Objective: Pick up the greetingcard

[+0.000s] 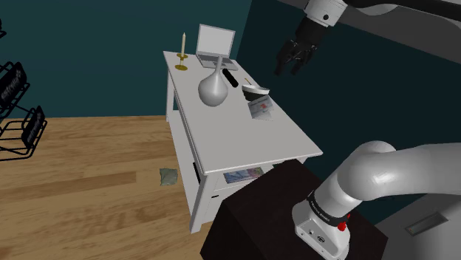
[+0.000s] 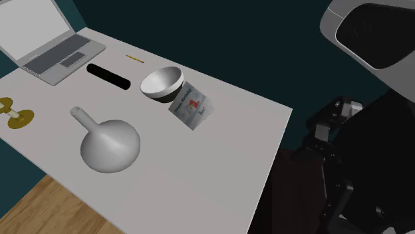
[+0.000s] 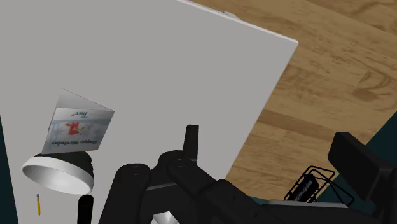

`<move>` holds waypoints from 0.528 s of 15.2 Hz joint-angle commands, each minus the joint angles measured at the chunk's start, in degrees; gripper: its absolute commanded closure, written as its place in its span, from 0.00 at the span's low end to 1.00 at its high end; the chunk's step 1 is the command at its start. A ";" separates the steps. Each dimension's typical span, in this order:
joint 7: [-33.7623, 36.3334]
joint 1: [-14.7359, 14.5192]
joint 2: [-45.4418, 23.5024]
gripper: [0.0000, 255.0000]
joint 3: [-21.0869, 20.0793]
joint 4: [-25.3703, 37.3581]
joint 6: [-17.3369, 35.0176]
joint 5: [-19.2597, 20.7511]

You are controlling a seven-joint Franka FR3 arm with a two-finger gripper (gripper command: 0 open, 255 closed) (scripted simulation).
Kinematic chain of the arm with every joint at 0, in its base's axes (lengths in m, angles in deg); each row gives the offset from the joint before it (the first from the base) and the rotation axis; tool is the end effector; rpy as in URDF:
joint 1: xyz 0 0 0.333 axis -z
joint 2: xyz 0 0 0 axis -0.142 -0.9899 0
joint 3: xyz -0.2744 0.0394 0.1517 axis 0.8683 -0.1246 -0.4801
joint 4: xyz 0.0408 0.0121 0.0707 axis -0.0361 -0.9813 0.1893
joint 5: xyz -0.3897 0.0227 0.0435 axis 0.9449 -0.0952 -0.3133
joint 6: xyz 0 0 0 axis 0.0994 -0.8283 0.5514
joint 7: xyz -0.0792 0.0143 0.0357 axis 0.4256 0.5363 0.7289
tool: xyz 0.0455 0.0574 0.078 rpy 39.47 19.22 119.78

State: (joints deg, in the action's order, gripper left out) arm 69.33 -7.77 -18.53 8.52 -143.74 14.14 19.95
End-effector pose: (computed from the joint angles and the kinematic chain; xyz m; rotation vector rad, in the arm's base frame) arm 0.3296 0.0338 0.6050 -3.1053 0.0500 -0.1801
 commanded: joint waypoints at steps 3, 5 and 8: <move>0.05 1.09 -1.29 0.00 0.77 -1.94 3.97 0.60; 0.13 2.19 -2.84 0.00 1.55 -3.63 7.97 1.16; 0.26 3.87 -5.68 0.00 2.75 -5.68 13.99 1.93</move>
State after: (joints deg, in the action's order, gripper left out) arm 70.02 -4.67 -23.15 10.44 -148.77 25.92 21.40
